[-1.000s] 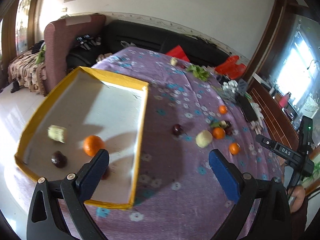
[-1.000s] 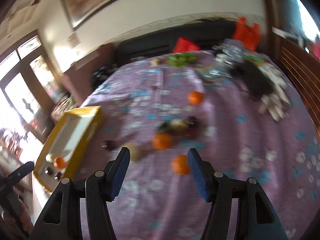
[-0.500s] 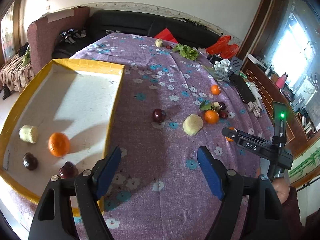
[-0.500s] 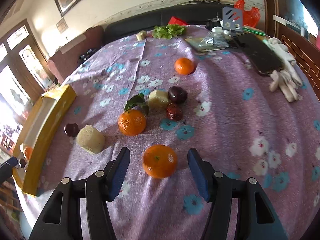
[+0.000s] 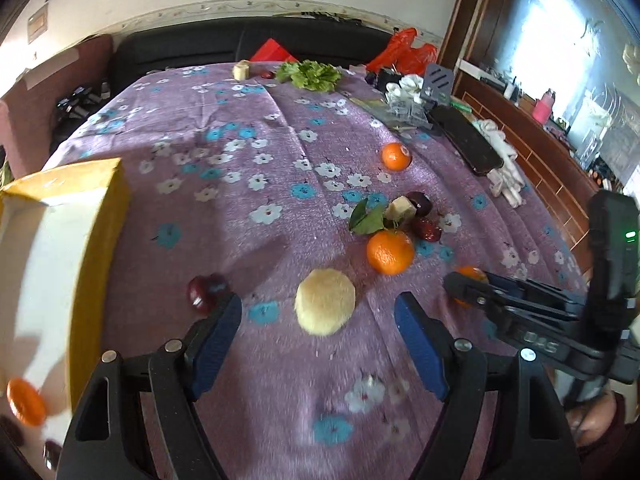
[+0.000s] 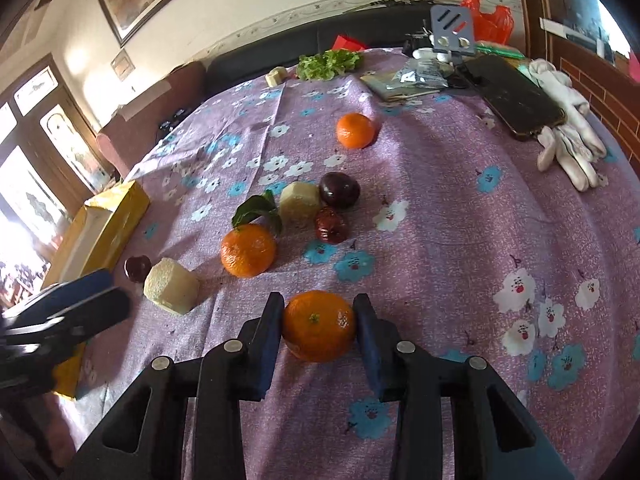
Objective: Organize fruits
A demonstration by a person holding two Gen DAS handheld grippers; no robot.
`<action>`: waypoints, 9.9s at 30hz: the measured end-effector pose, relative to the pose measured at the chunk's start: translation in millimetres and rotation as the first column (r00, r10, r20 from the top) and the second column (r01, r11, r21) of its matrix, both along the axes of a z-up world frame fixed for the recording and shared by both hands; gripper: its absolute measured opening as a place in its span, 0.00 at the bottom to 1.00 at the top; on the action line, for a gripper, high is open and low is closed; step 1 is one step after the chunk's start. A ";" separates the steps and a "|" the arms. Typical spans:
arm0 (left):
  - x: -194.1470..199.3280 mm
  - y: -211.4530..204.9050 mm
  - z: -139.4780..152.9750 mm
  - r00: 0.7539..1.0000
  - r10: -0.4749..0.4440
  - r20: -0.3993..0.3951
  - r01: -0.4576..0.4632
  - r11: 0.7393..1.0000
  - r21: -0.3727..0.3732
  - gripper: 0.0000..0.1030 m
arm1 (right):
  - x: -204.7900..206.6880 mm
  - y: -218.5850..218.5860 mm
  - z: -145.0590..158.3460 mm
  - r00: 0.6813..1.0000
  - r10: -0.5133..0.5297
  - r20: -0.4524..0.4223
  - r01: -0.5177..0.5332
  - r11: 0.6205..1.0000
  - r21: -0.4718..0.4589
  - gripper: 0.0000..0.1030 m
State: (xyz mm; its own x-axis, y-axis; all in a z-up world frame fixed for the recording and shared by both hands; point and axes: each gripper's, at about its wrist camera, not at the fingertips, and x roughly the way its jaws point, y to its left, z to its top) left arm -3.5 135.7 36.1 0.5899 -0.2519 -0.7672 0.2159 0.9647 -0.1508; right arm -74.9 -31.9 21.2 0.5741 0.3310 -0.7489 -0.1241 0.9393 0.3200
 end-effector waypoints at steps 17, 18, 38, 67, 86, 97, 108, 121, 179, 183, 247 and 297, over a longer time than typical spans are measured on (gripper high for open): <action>-9.3 3.6 -4.6 1.000 0.027 -0.011 -0.027 0.999 -0.032 0.32 | -3.6 9.0 5.0 0.999 0.025 0.043 -0.024 0.999 -0.037 0.38; -15.3 8.2 0.4 0.999 0.036 -0.004 -0.036 0.999 -0.041 0.32 | -4.7 10.4 5.6 0.998 0.029 0.049 -0.027 0.999 -0.040 0.38; -133.7 239.8 43.2 0.845 0.534 0.012 -0.529 0.839 -0.128 0.33 | -27.9 149.5 82.1 0.947 0.295 0.126 -0.297 0.955 -0.005 0.38; -136.2 281.8 50.1 0.796 0.602 0.055 -0.575 0.782 -0.241 0.91 | -34.7 316.0 56.2 0.865 0.501 0.038 -0.494 0.861 -0.117 0.44; -240.3 192.9 255.2 0.865 0.327 0.382 -0.271 0.943 -0.193 1.00 | -117.7 68.6 256.2 0.912 0.136 0.387 -0.081 0.985 -0.156 0.57; -247.2 202.6 409.5 0.740 0.341 0.579 -0.429 0.903 0.017 1.00 | -169.9 -52.7 472.5 0.782 -0.112 0.614 0.295 0.933 -0.206 0.75; -171.9 125.0 257.3 0.892 0.212 0.400 -0.247 0.968 0.036 1.00 | -113.6 -36.8 285.9 0.931 -0.022 0.364 0.104 0.973 -0.205 0.86; -87.6 89.4 89.2 0.989 0.138 0.044 -0.137 0.990 -0.018 0.51 | -14.9 -12.9 69.5 0.999 -0.001 0.042 0.005 0.995 -0.097 0.66; -50.4 183.1 75.6 0.928 0.361 0.090 -0.363 0.932 0.007 0.26 | 22.1 54.3 73.2 0.977 0.203 0.073 -0.214 0.954 0.211 0.23; -46.7 228.3 66.7 0.899 0.437 0.040 -0.437 0.899 0.008 0.26 | 15.9 120.5 85.9 0.941 0.333 0.064 -0.339 0.911 0.236 0.23; -99.6 136.0 59.7 0.915 0.403 -0.003 -0.400 0.906 -0.142 0.80 | 13.9 4.8 60.1 1.000 0.009 0.004 -0.009 0.996 0.094 0.51; -70.4 61.7 -11.5 0.990 0.116 -0.075 -0.116 0.993 0.007 0.80 | 63.2 45.3 18.5 0.999 0.032 0.038 -0.022 0.970 -0.241 0.30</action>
State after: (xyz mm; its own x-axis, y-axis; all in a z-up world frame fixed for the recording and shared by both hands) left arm -73.8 197.5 24.6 0.5556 -0.1832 -0.8110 0.0910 0.9830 -0.1598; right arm -11.7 13.4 39.7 0.5995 0.1600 -0.7842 -0.1587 0.9841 0.0795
